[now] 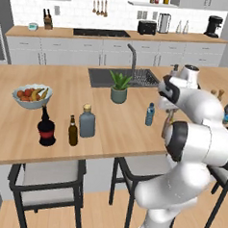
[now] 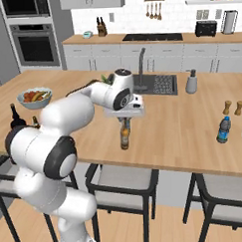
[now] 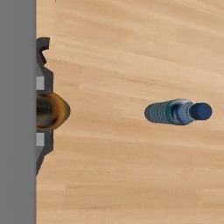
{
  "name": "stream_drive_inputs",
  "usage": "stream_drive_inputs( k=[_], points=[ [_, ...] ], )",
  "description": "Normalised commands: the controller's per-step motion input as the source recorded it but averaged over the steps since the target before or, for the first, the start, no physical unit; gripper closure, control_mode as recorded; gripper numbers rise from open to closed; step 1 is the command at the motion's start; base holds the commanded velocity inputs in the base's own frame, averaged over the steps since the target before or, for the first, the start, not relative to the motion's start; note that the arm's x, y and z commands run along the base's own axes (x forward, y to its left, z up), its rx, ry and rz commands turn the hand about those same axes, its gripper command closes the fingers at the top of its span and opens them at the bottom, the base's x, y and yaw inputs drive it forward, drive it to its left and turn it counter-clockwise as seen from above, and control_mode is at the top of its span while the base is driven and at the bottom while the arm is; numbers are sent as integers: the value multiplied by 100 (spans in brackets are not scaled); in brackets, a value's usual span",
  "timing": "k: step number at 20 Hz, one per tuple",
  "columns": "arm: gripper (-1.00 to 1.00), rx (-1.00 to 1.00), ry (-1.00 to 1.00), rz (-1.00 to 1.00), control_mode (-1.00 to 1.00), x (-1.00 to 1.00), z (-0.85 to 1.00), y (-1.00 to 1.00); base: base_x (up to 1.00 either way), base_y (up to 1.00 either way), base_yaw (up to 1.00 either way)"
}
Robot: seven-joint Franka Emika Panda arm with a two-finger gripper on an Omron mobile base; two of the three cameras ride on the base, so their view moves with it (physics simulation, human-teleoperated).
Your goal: Move the plastic bottles in the middle to the plastics group, and the glass bottles in the middle to the glass group.
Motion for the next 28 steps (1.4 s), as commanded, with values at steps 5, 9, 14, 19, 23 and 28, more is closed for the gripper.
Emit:
stream_drive_inputs(
  k=[5, 9, 14, 19, 23, 28],
  points=[
    [100, -2, -8, 5, -100, -22, 16, 89, 0, 0, 0],
    [100, -6, -13, 7, -100, -5, 8, 96, 0, 0, 0],
    [100, -2, -12, 8, -100, 0, 2, 91, 0, 0, 0],
    [100, -1, -11, 5, -100, 0, 0, 84, 0, 0, 0],
    [100, 0, -3, 2, -100, 0, 0, 69, 0, 0, 0],
    [100, 0, 0, 0, -100, 0, 0, 51, 0, 0, 0]
  ],
)
